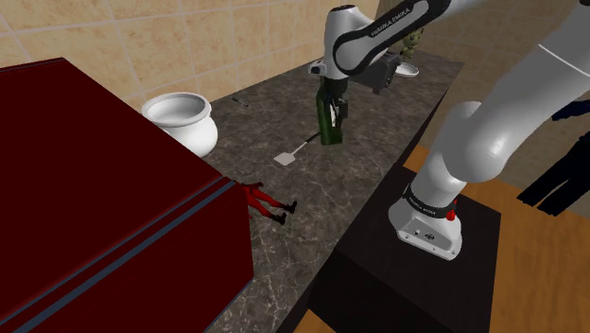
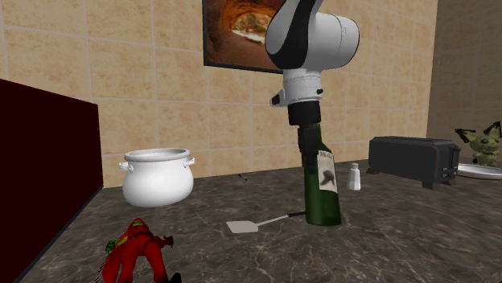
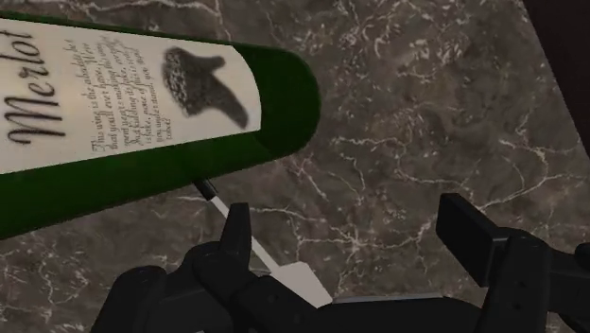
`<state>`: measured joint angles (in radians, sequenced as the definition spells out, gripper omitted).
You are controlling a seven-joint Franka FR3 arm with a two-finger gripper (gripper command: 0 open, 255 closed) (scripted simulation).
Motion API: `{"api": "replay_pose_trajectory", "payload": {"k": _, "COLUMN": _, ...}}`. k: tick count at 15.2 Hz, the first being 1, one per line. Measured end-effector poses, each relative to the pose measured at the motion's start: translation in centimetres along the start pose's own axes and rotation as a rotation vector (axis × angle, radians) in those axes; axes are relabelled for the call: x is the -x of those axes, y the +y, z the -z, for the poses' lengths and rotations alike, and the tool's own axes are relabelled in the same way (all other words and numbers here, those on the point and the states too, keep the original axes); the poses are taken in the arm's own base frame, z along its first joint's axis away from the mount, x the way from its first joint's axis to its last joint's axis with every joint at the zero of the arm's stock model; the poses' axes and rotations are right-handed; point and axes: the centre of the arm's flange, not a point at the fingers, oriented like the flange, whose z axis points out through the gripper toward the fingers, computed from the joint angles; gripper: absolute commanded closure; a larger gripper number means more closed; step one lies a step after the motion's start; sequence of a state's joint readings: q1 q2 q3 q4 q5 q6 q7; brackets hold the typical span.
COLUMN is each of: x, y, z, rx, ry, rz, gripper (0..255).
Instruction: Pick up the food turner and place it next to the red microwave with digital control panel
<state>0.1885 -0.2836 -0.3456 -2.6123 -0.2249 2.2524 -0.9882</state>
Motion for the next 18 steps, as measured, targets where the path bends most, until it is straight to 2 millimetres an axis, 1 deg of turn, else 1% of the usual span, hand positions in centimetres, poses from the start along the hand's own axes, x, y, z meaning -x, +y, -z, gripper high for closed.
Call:
{"api": "replay_pose_trajectory", "payload": {"k": 1, "x": -0.6, "y": 0.5, "z": -0.8, "rx": 0.007, "ry": 0.003, "rz": 0.047, "gripper": 0}}
{"api": "replay_pose_trajectory", "payload": {"k": 2, "x": -0.8, "y": 1.3, "z": -2.1, "rx": 0.013, "ry": 0.005, "rz": 0.092, "gripper": 0}}
{"api": "replay_pose_trajectory", "payload": {"k": 4, "x": -2.6, "y": 2.9, "z": -3.8, "rx": 0.029, "ry": 0.010, "rz": 0.189, "gripper": 0}}
{"api": "replay_pose_trajectory", "payload": {"k": 5, "x": -3.0, "y": 3.6, "z": -4.6, "rx": 0.037, "ry": 0.012, "rz": 0.236, "gripper": 0}}
{"api": "replay_pose_trajectory", "payload": {"k": 7, "x": -4.7, "y": 4.6, "z": -6.4, "rx": 0.052, "ry": 0.017, "rz": 0.333, "gripper": 0}}
{"api": "replay_pose_trajectory", "payload": {"k": 8, "x": -5.3, "y": 4.7, "z": -7.2, "rx": 0.058, "ry": 0.019, "rz": 0.381, "gripper": 0}}
{"api": "replay_pose_trajectory", "payload": {"k": 10, "x": -6.6, "y": 6.0, "z": -8.9, "rx": 0.074, "ry": 0.023, "rz": 0.474, "gripper": 0}}
{"api": "replay_pose_trajectory", "payload": {"k": 11, "x": -7.2, "y": 6.2, "z": -9.6, "rx": 0.079, "ry": 0.025, "rz": 0.511, "gripper": 0}}
{"api": "replay_pose_trajectory", "payload": {"k": 13, "x": -7.7, "y": 6.3, "z": -10.6, "rx": 0.083, "ry": 0.026, "rz": 0.541, "gripper": 0}}
{"api": "replay_pose_trajectory", "payload": {"k": 18, "x": -8.1, "y": 6.6, "z": -13.4, "rx": 0.085, "ry": 0.027, "rz": 0.551, "gripper": 0}}
